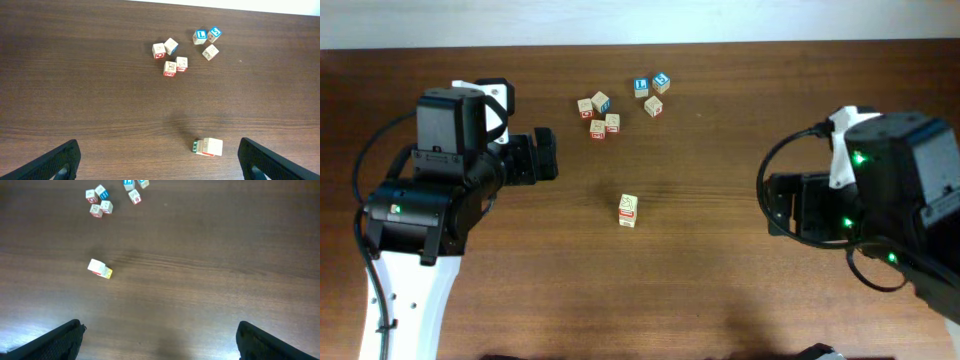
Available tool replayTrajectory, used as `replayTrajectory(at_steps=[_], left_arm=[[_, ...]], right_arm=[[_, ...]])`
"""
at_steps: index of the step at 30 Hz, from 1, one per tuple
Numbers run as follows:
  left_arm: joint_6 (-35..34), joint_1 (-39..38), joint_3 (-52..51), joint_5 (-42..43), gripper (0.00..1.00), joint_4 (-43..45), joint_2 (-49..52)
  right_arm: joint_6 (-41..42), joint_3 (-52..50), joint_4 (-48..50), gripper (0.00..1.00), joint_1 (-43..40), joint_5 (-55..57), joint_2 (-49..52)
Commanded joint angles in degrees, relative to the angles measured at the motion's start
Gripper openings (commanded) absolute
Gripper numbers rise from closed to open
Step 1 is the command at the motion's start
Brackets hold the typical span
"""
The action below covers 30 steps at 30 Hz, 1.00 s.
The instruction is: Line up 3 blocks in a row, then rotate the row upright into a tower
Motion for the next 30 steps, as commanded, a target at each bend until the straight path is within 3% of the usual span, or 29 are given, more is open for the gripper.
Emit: replayTrajectory(at_steps=[1,8,12,18,21,30], left_arm=[[-0.1,0.2,0.0,-0.8,0.99,-0.1,-0.7],[-0.1,0.2,0.0,-0.8,0.99,-0.1,-0.7],[-0.1,0.2,0.0,-0.8,0.99,-0.1,-0.7],[-0.1,0.1,0.0,-0.8,0.99,-0.3,-0.7],[-0.1,0.1,0.0,-0.8,0.99,-0.3,-0.7],[-0.1,0.1,0.0,-0.8,0.99,-0.3,-0.7]], right_arm=[[-0.4,0.6,-0.3,0.98,0.0,1.3,0.7],[-0.2,0.6,0.5,0.98,0.0,5.4,1.0],[-6.9,-6.8,14.1,0.98,-3.1,3.2,-3.8],[-22.1,-40.0,44.5,0.98,-17.1,-14.2,-21.6],[-22.9,-62.4,61.0,0.98,-22.8,-17.5,-34.9],[-22.9,-108.6,94.0,0.98,-27.3,-17.9,-64.7]])
